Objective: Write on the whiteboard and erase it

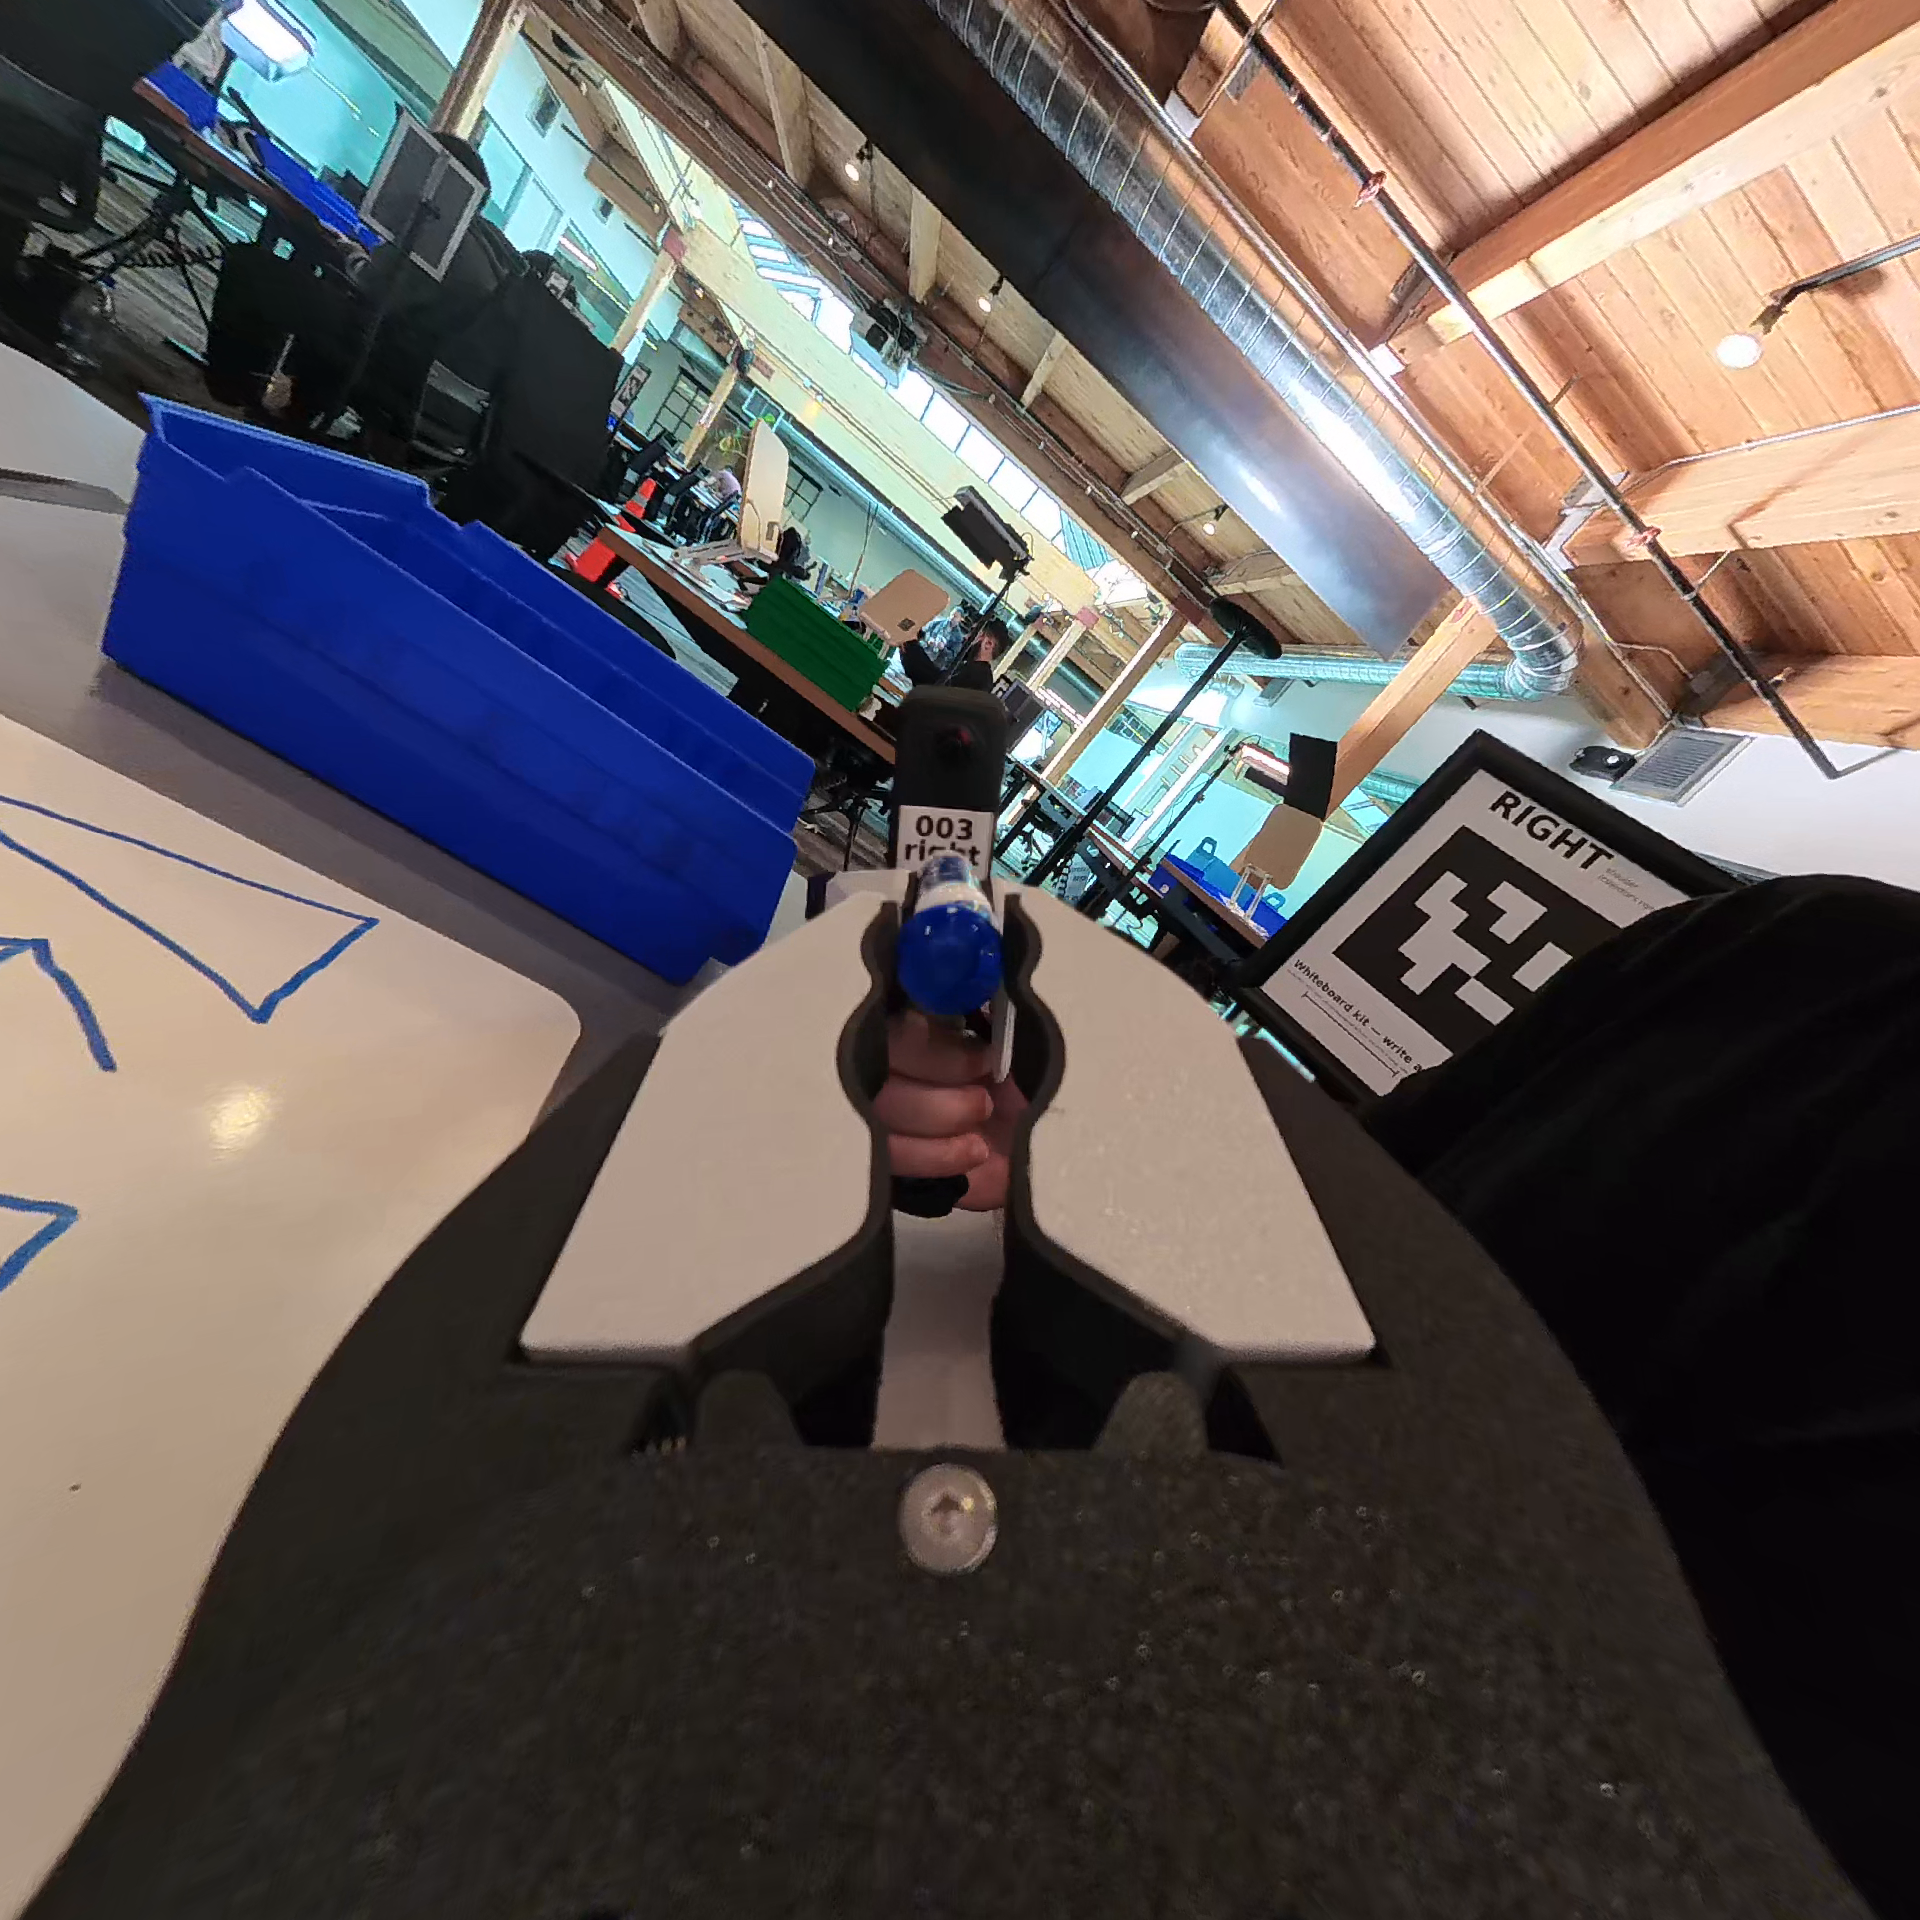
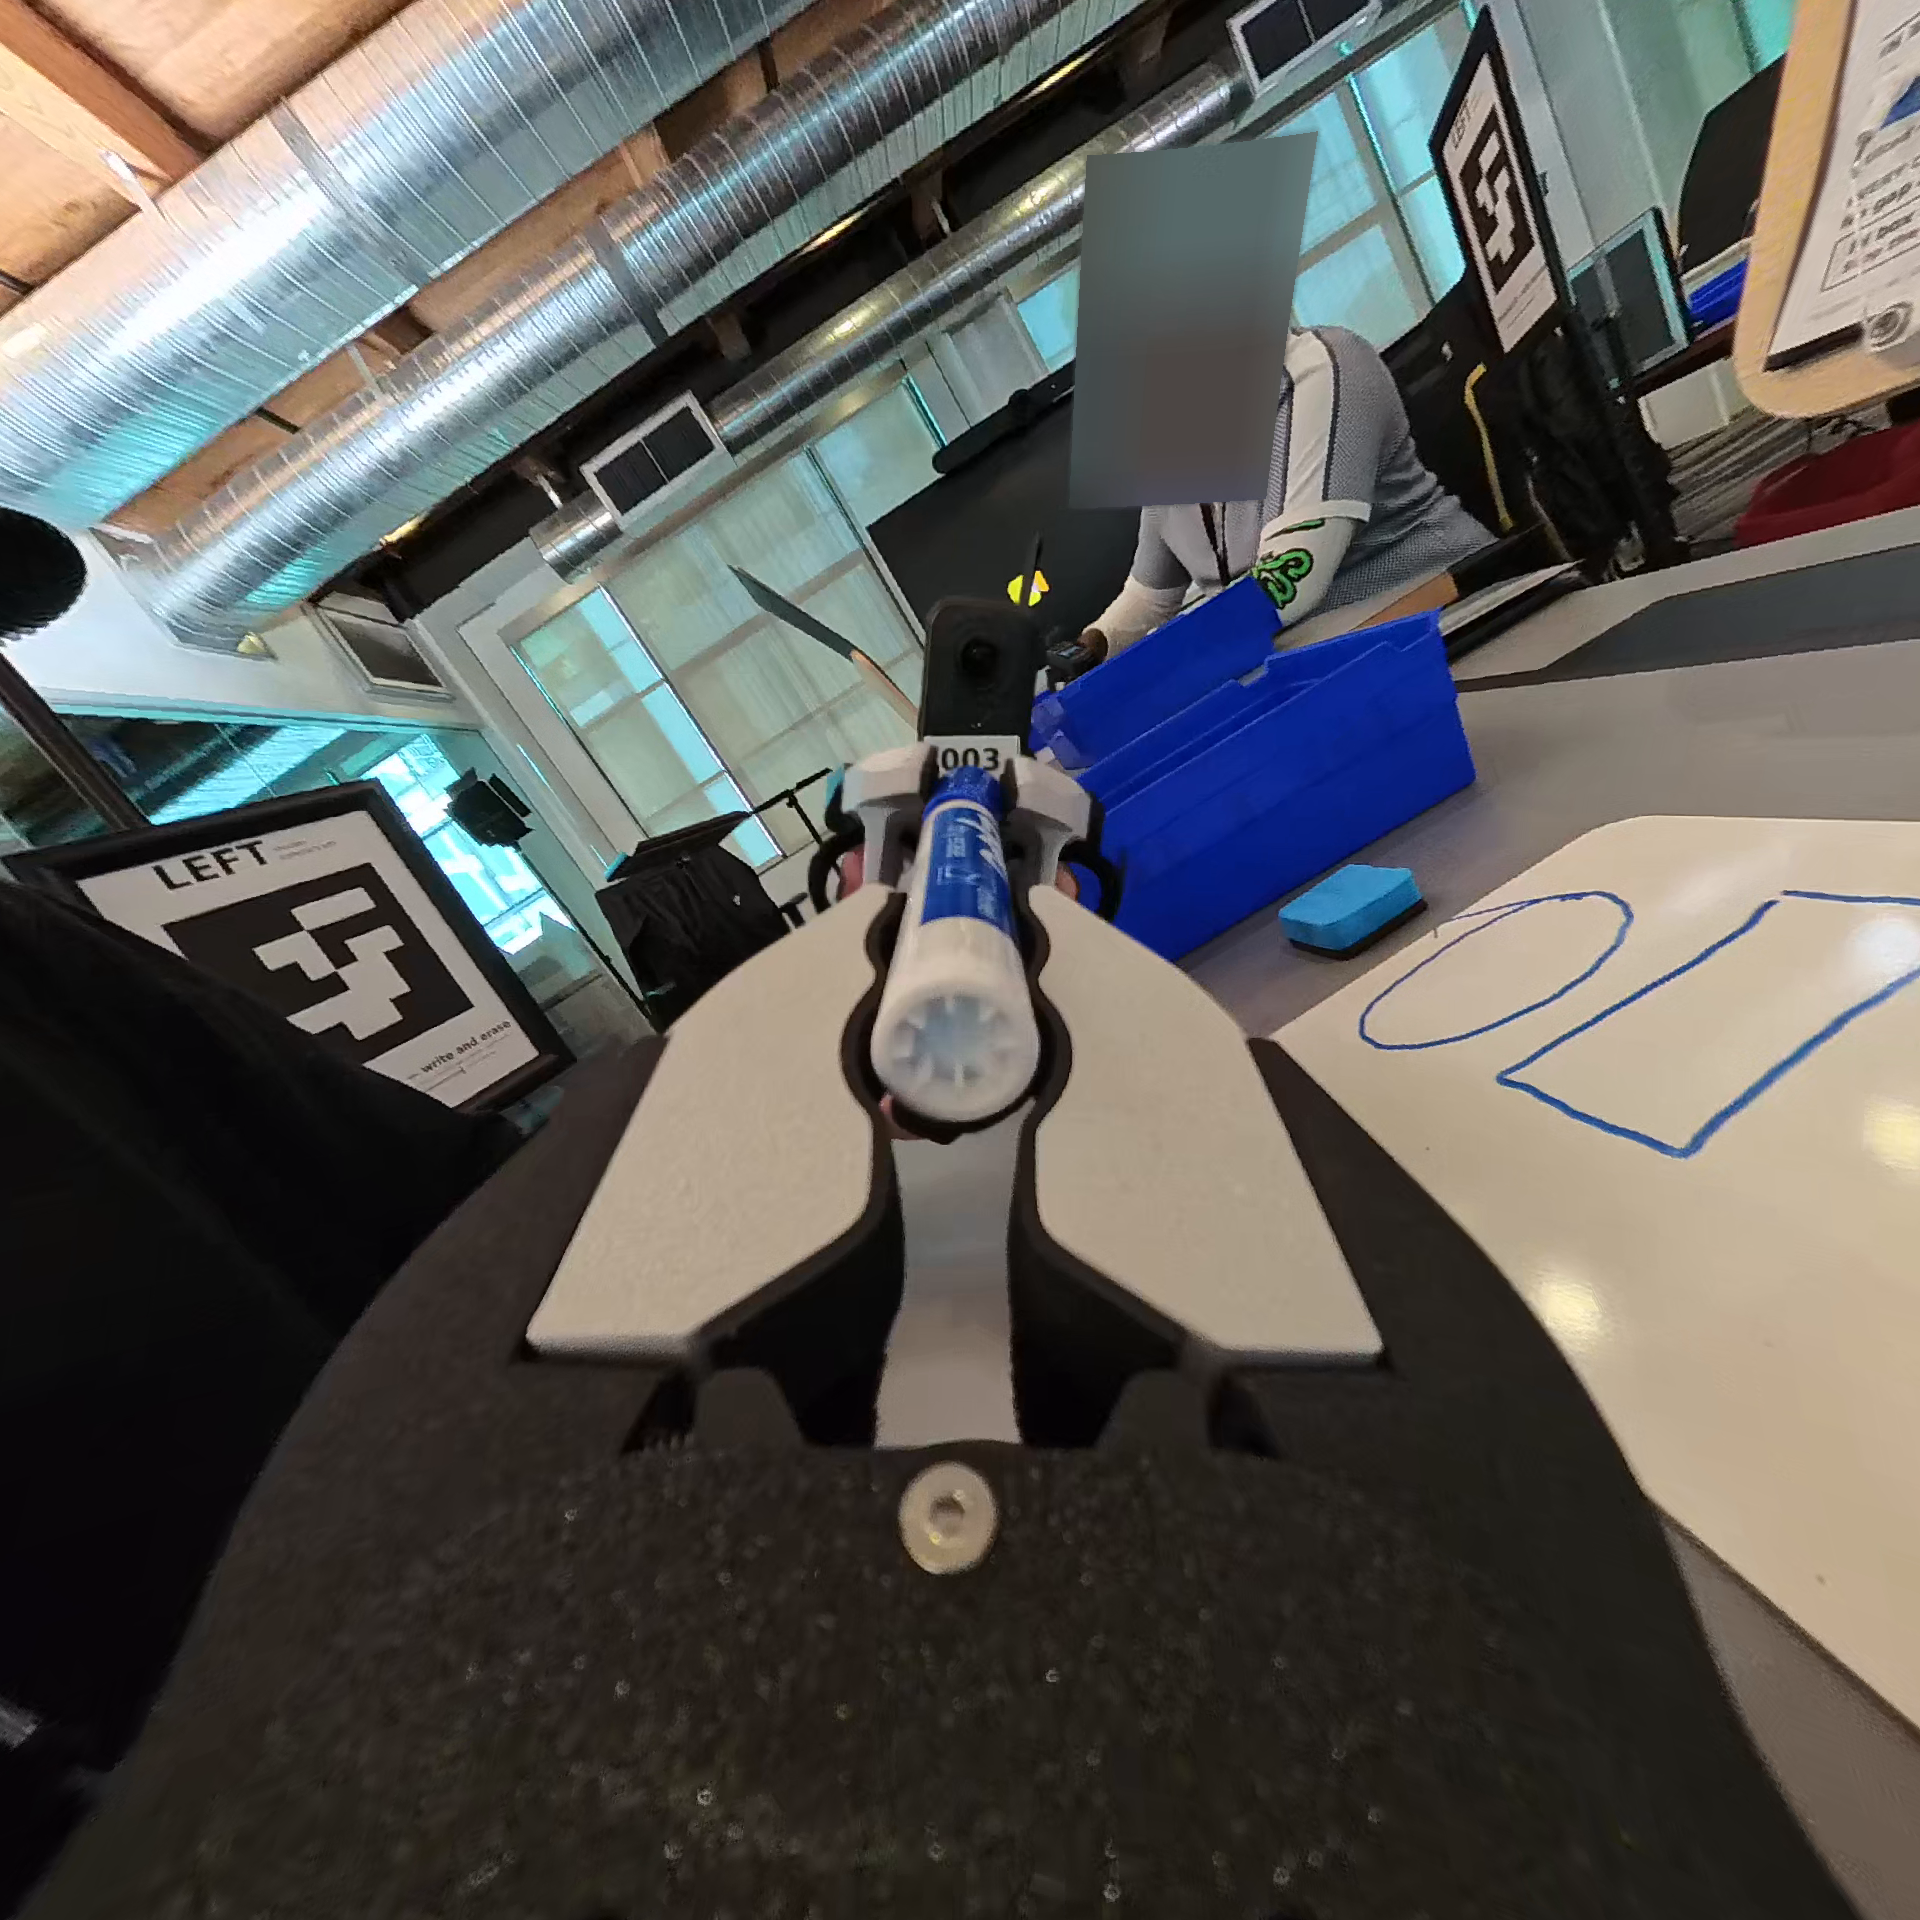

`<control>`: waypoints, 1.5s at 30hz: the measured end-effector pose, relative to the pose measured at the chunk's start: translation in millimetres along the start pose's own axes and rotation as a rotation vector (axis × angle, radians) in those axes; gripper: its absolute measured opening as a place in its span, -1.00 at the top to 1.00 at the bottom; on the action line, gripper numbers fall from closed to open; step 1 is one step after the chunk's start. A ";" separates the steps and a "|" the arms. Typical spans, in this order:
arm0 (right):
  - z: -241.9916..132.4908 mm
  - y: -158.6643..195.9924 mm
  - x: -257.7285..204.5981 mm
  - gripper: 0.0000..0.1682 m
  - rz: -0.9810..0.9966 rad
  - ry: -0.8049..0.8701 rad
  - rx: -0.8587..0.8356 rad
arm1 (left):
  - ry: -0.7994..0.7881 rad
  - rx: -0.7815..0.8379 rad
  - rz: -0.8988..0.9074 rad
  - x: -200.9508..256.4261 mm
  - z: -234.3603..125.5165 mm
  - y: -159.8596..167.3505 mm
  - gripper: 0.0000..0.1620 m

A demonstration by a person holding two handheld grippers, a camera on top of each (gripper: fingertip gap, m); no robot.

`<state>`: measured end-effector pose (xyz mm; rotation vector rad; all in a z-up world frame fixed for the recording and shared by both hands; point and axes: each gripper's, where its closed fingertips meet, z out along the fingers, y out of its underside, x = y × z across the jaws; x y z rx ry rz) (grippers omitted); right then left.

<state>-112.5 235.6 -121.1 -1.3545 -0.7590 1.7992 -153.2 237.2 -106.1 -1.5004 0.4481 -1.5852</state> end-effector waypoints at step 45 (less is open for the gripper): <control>-7.8 -11.4 21.7 0.78 0.205 0.028 0.262 | -0.046 0.062 -0.105 -18.2 19.6 8.2 0.70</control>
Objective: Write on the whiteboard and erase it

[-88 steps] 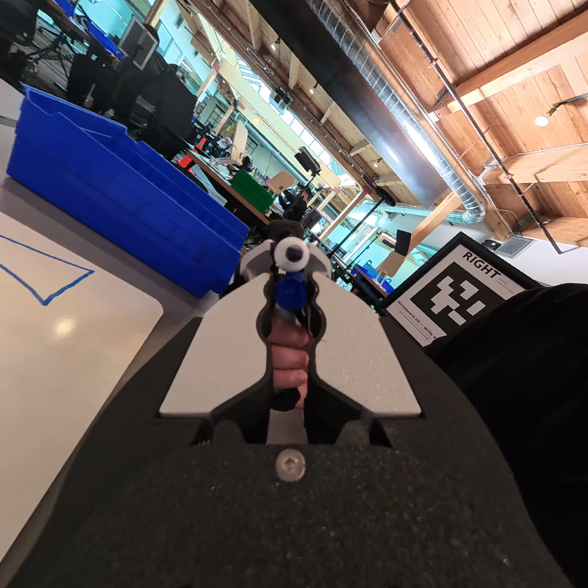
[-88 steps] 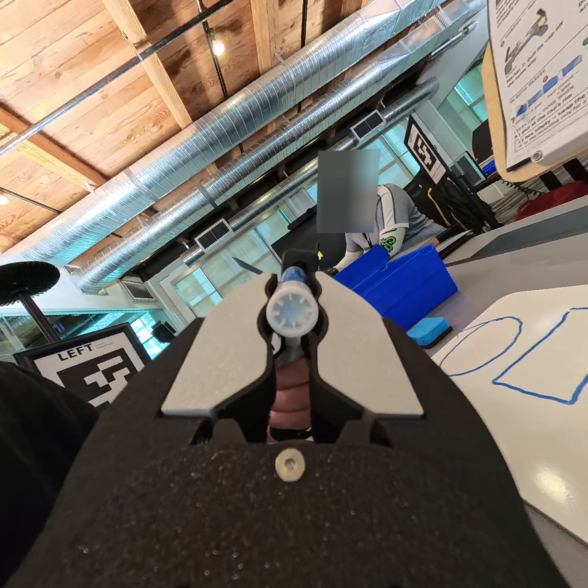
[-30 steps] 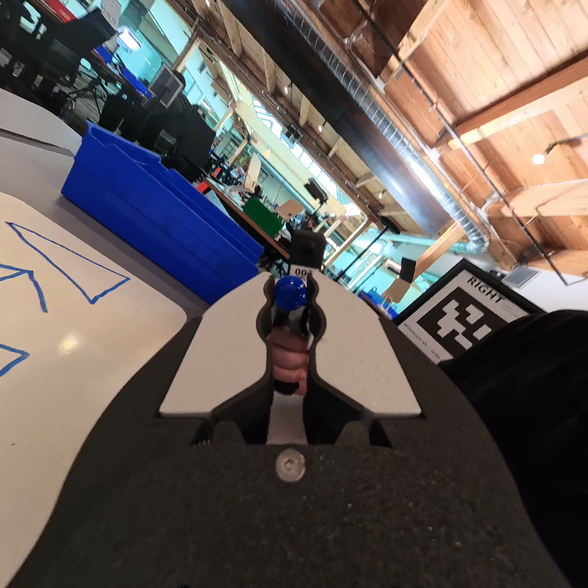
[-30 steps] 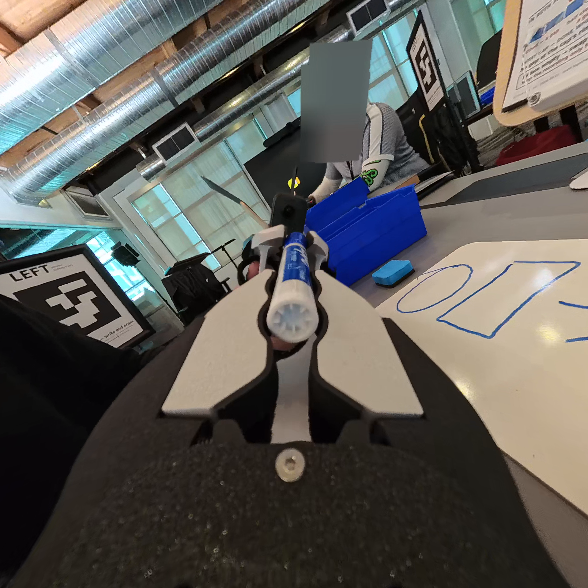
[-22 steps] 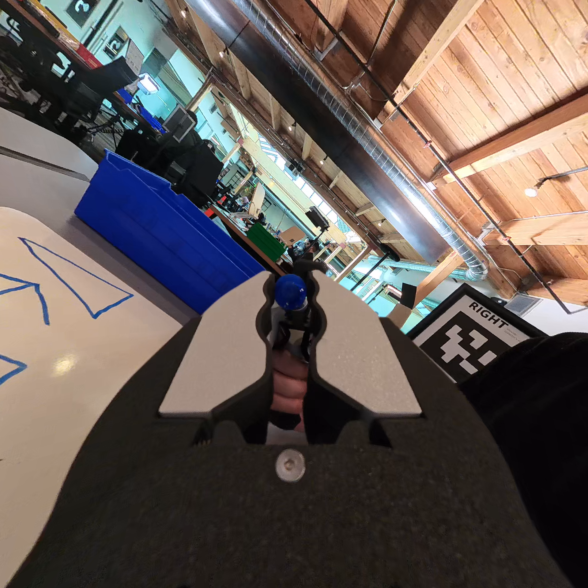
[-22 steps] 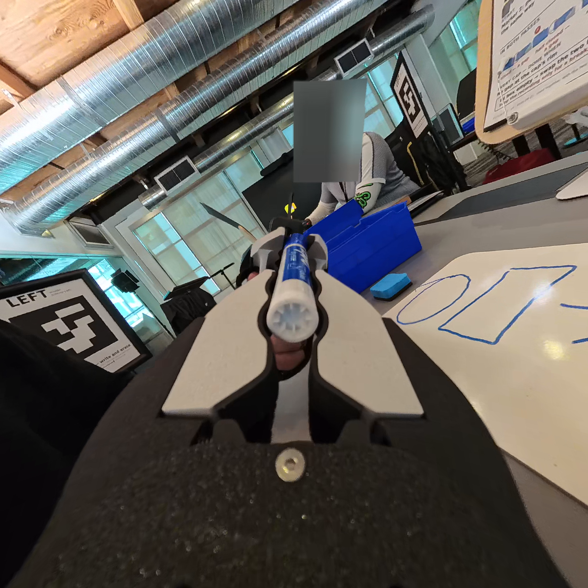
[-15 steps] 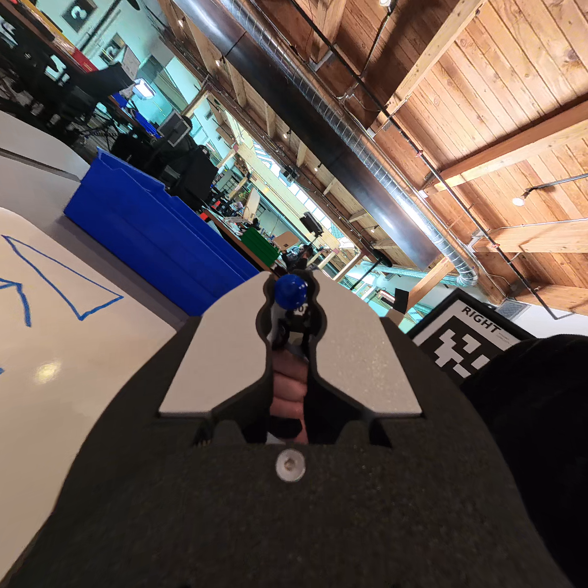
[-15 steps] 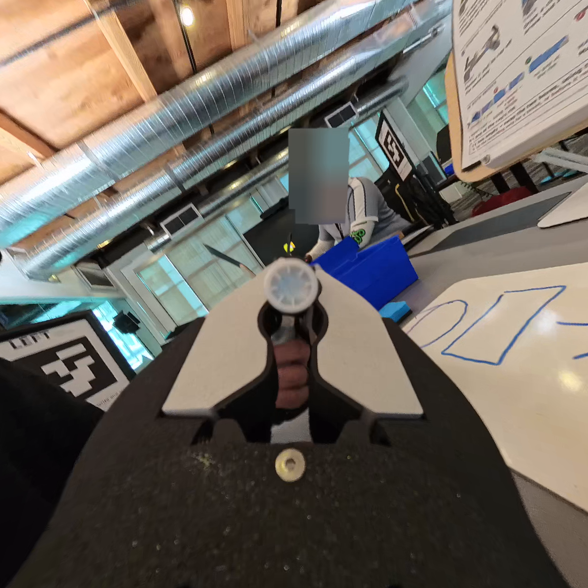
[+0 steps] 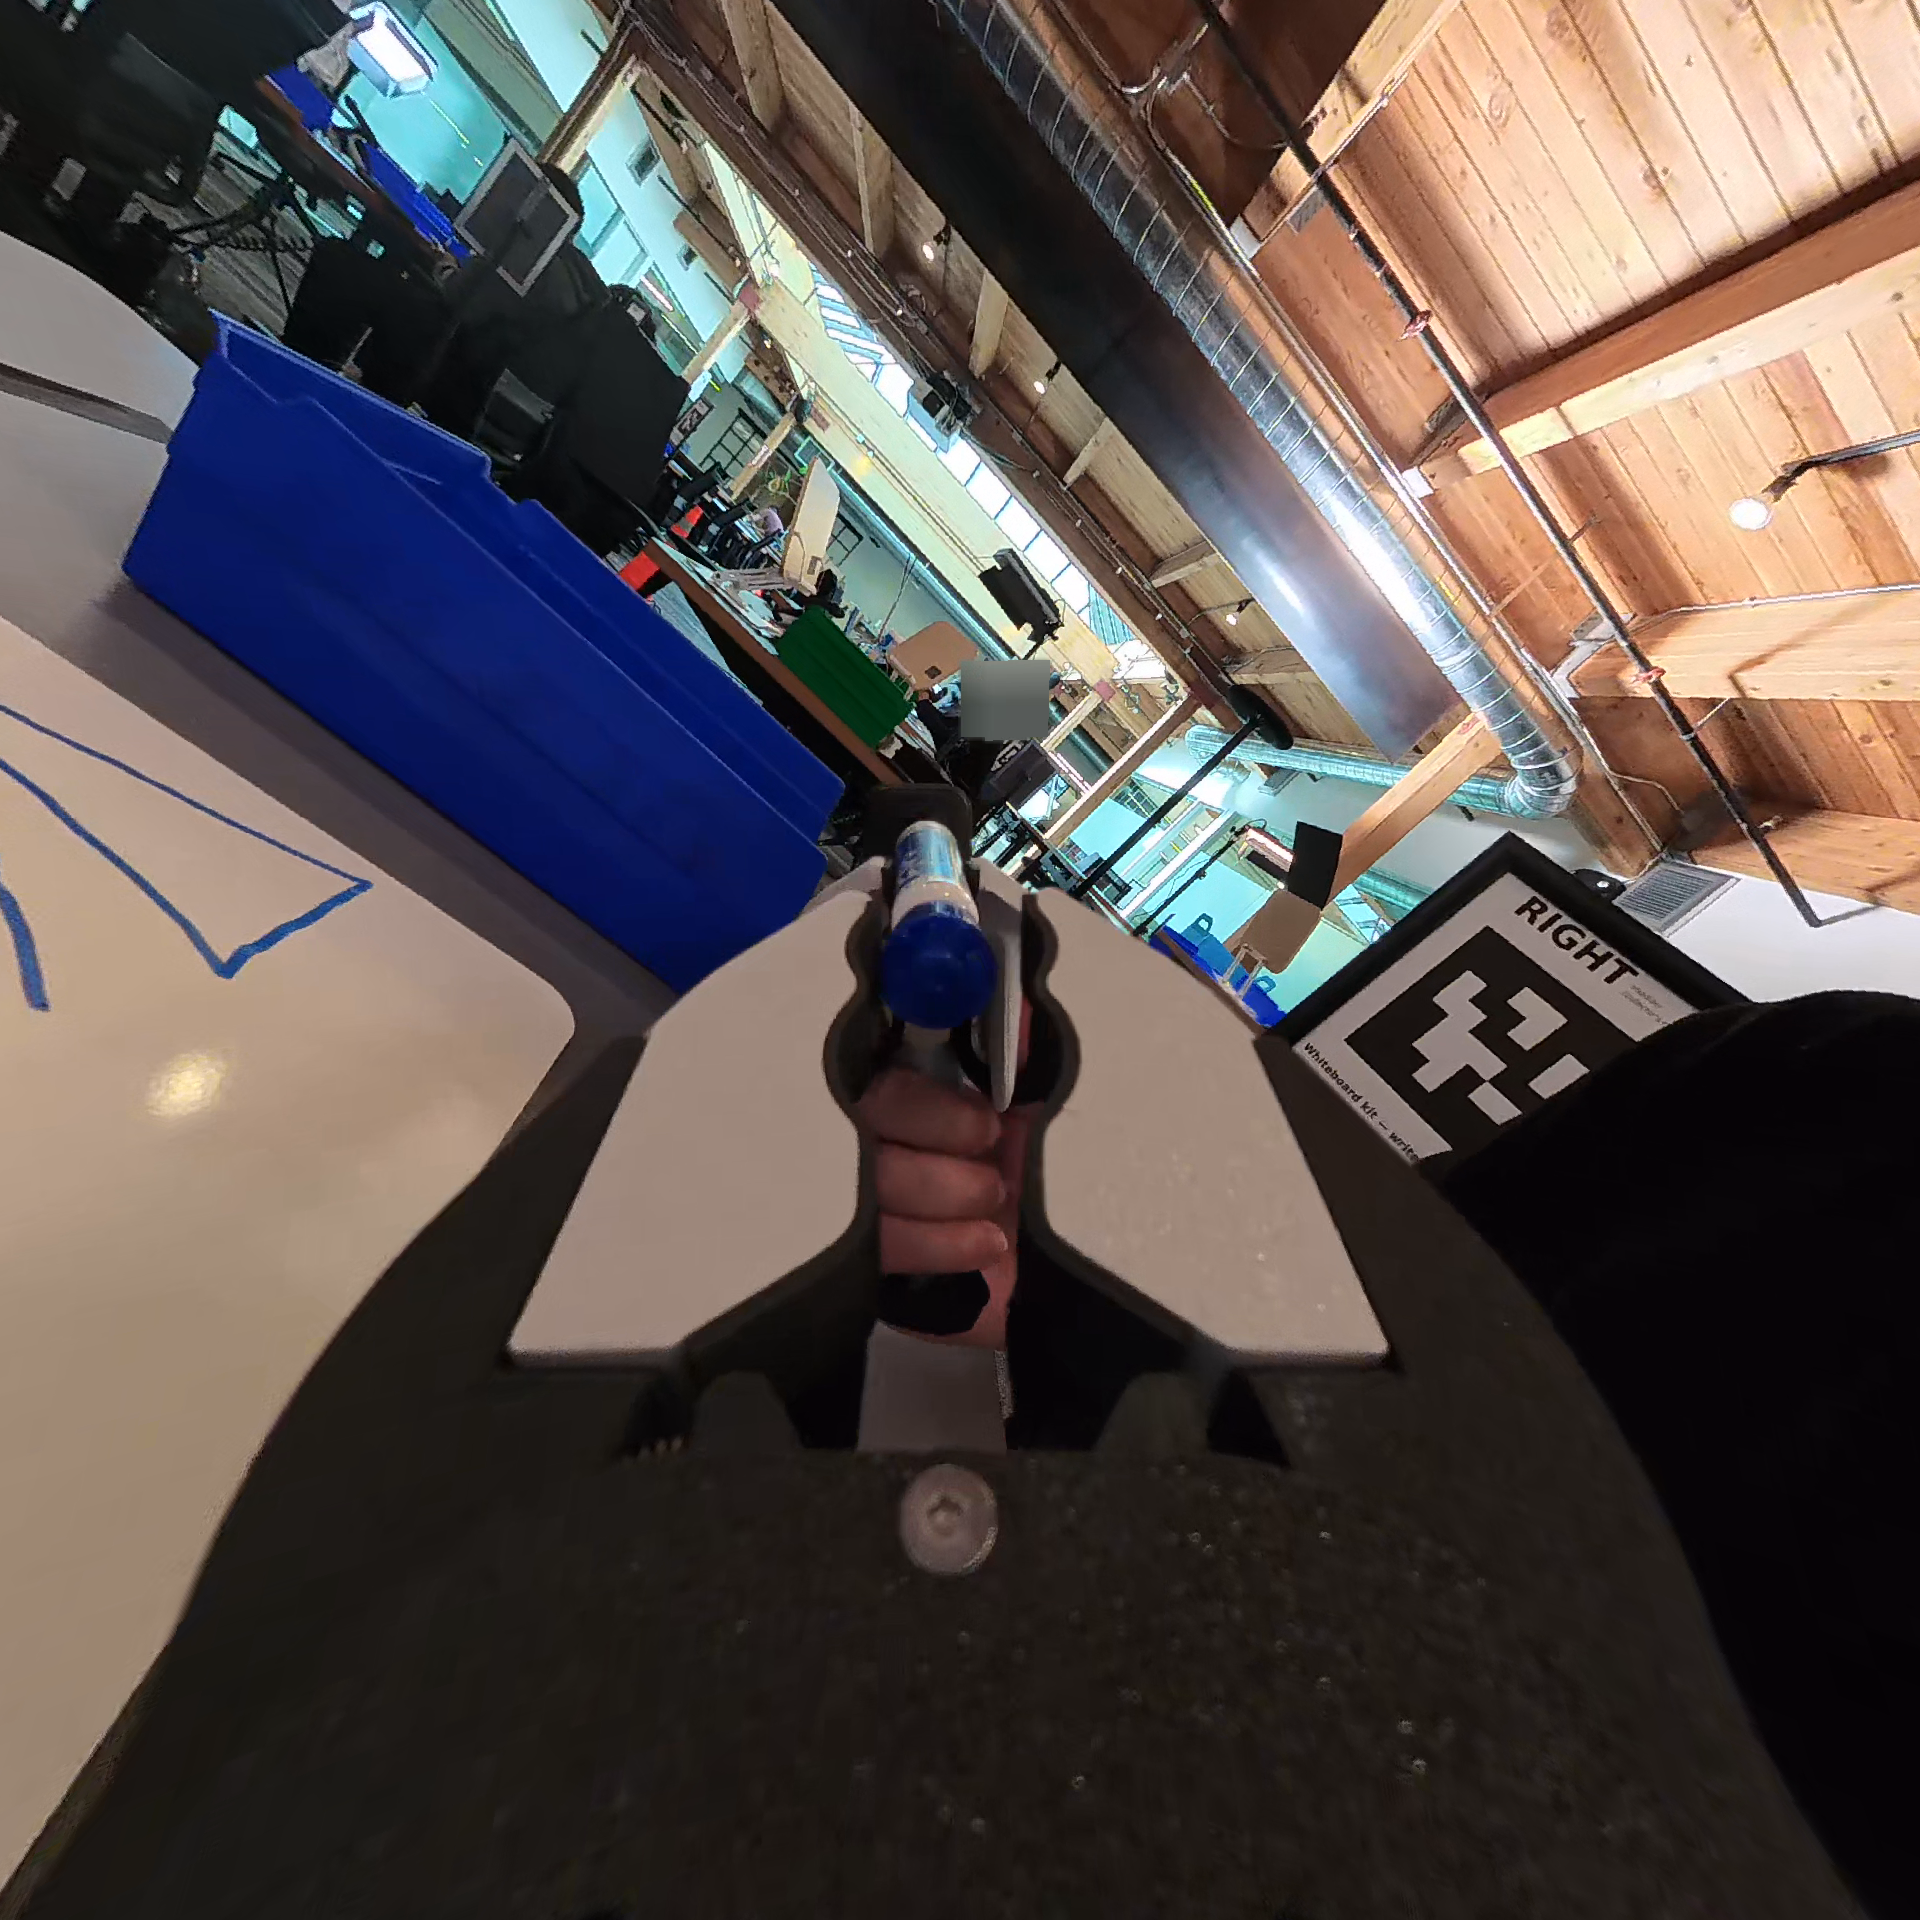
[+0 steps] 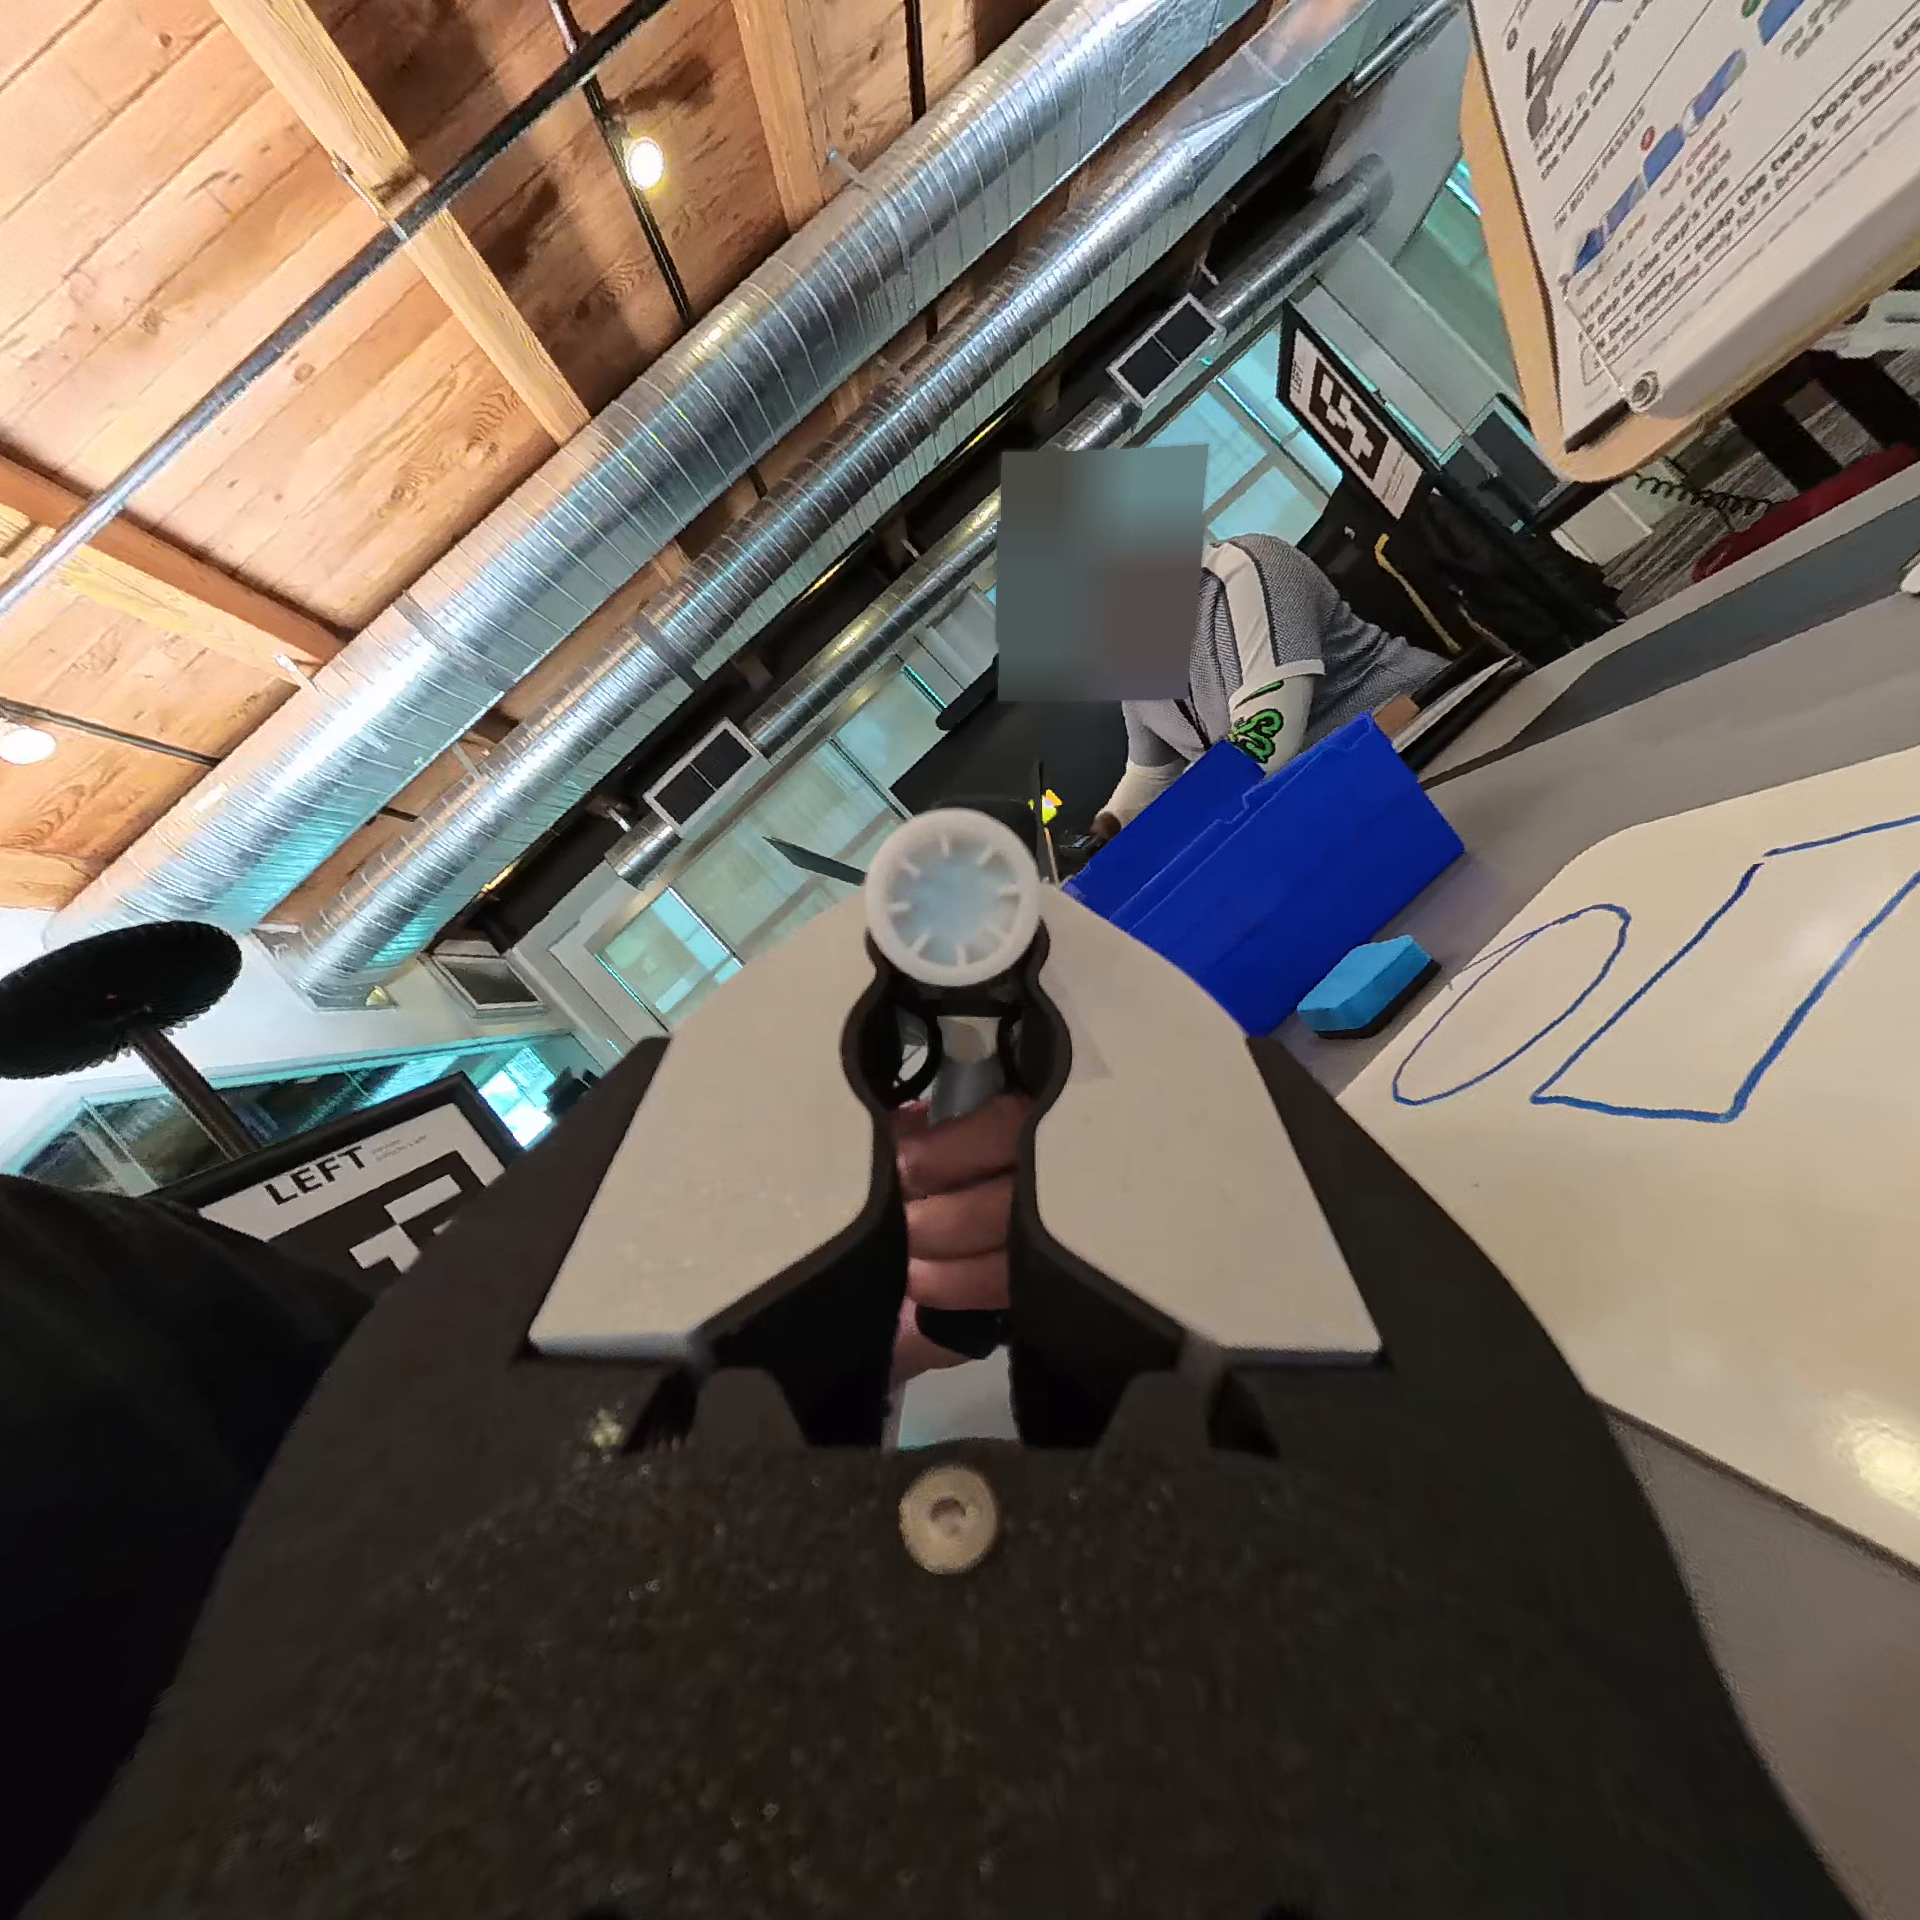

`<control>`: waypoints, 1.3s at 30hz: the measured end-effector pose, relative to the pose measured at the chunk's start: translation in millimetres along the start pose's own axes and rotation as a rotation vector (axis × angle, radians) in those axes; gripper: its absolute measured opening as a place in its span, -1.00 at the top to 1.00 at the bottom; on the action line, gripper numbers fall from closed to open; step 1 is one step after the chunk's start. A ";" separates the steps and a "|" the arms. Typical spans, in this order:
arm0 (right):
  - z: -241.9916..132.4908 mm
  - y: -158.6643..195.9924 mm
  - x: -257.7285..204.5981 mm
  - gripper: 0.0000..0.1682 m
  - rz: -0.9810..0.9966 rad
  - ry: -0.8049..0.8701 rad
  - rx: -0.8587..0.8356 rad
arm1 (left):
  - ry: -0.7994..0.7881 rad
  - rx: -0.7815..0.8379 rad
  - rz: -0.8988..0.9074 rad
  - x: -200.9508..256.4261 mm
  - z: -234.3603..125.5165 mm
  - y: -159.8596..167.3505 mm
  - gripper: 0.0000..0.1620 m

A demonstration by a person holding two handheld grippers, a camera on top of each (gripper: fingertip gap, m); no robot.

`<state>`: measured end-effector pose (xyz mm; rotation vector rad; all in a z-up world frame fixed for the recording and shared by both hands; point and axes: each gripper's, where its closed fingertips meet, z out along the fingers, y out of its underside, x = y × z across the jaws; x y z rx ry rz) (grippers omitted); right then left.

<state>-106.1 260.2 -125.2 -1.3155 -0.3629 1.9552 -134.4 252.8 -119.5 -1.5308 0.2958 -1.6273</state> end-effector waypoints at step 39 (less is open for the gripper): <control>-9.9 3.2 2.6 0.78 0.044 -0.018 -0.064 | -0.082 -0.116 0.202 -1.0 -17.7 6.3 0.90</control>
